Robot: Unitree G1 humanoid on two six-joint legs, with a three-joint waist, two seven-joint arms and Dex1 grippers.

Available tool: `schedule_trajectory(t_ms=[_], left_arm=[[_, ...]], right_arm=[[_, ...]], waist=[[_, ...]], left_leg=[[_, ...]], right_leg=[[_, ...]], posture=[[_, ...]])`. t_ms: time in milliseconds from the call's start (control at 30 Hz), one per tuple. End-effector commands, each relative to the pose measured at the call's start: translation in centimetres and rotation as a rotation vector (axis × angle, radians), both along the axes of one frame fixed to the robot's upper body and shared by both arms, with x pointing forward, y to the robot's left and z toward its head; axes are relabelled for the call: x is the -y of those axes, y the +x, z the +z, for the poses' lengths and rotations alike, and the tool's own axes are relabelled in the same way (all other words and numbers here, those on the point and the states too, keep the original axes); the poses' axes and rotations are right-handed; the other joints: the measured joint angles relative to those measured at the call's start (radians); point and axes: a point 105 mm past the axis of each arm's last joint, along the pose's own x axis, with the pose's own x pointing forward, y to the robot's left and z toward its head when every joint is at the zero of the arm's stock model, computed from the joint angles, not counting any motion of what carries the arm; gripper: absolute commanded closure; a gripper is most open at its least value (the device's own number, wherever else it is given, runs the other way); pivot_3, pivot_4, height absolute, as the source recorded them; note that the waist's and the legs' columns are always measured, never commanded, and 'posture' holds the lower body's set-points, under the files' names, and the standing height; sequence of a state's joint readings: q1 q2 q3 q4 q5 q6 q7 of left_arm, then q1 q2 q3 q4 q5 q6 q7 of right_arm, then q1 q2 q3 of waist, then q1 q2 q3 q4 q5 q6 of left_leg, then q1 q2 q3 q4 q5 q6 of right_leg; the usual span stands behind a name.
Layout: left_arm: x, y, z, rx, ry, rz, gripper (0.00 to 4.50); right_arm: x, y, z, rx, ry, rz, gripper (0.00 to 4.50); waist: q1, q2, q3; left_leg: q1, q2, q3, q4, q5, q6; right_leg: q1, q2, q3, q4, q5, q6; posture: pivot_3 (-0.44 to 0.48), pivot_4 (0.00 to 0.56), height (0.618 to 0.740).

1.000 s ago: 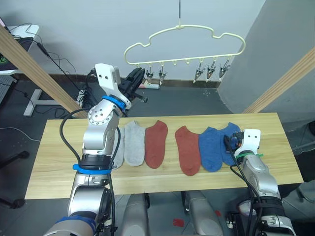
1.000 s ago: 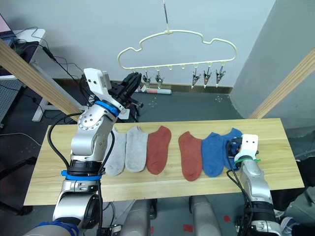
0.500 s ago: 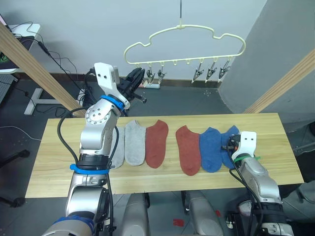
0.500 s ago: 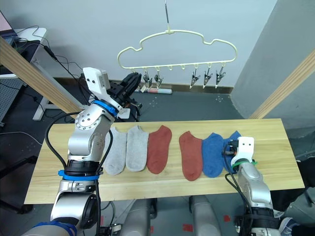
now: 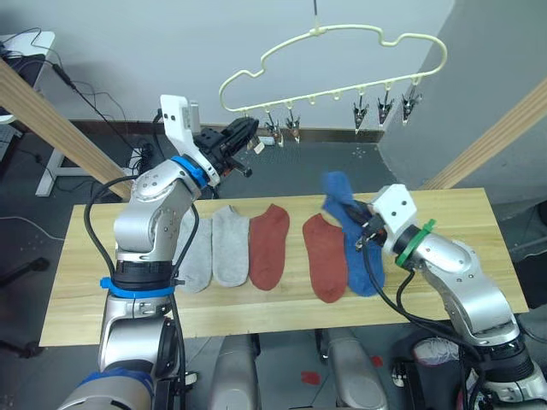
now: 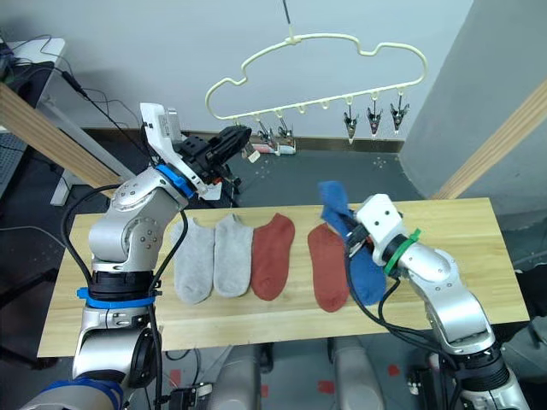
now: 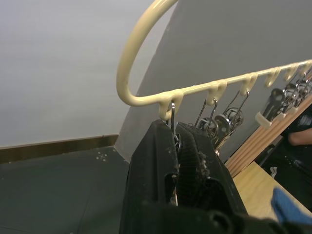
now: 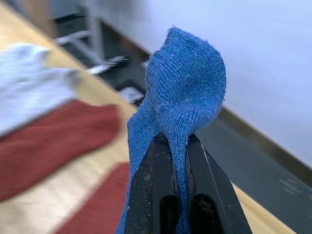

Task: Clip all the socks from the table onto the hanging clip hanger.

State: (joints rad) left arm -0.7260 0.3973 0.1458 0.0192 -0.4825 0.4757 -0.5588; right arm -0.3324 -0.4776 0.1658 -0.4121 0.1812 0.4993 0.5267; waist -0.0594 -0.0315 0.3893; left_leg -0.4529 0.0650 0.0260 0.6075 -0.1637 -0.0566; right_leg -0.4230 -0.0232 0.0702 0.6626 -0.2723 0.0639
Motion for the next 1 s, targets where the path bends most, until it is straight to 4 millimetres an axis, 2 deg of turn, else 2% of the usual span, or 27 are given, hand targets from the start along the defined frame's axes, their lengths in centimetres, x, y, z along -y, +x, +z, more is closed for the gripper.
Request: schedule_trajectory(t_ms=[33,200,367,467,600,1000], left_arm=[[0.6,-1.0,2.3,0.041,-0.048,-0.056,4.48],[1.0,-1.2,2.5,0.026,-0.047,-0.078,4.48],[1.2,-1.4,2.5,0.021,-0.046,-0.090,4.48],[1.2,-1.6,2.4,0.023,-0.041,-0.093,4.48],[1.4,-1.7,2.2,0.022,-0.040,-0.095,4.48],[1.4,-1.8,1.8,0.013,-0.038,-0.095,4.48]], right_arm=[[-4.0,-0.1,0.6,0.008,0.037,0.165,4.50],[-5.7,1.6,1.6,0.037,0.085,0.182,4.50],[-6.6,2.8,2.2,0.051,0.137,0.177,4.50],[-6.9,3.2,2.4,0.061,0.159,0.174,4.50],[-8.6,3.4,2.9,0.057,0.216,0.191,4.50],[-9.3,3.9,4.4,0.091,0.271,0.200,4.50]], waist=[[0.002,-0.002,0.002],[0.009,-0.004,0.006],[0.009,-0.004,0.006],[0.009,-0.004,0.006],[0.008,-0.004,0.006],[0.011,-0.004,0.006]], left_leg=[[0.000,0.000,0.000,0.000,0.000,0.000],[0.000,0.000,-0.001,0.000,0.000,0.000],[-0.001,0.000,-0.001,0.000,0.000,0.000],[-0.001,0.000,-0.001,0.000,0.000,0.000],[-0.001,0.000,-0.001,0.000,0.000,-0.001],[-0.002,0.000,-0.001,0.000,0.001,-0.001]], right_leg=[[0.000,0.000,0.000,0.000,0.000,0.000],[0.000,0.000,-0.001,0.001,0.000,-0.001],[0.000,-0.001,-0.002,0.001,0.001,-0.002],[-0.001,-0.001,-0.002,0.001,0.003,-0.005],[-0.001,-0.001,-0.002,0.002,0.003,-0.005],[-0.001,-0.001,-0.003,0.002,0.003,-0.006]], posture=[[-0.104,0.428,0.740],[-0.096,0.426,0.740],[-0.093,0.422,0.740],[-0.083,0.413,0.740],[-0.082,0.411,0.740],[-0.081,0.409,0.740]])
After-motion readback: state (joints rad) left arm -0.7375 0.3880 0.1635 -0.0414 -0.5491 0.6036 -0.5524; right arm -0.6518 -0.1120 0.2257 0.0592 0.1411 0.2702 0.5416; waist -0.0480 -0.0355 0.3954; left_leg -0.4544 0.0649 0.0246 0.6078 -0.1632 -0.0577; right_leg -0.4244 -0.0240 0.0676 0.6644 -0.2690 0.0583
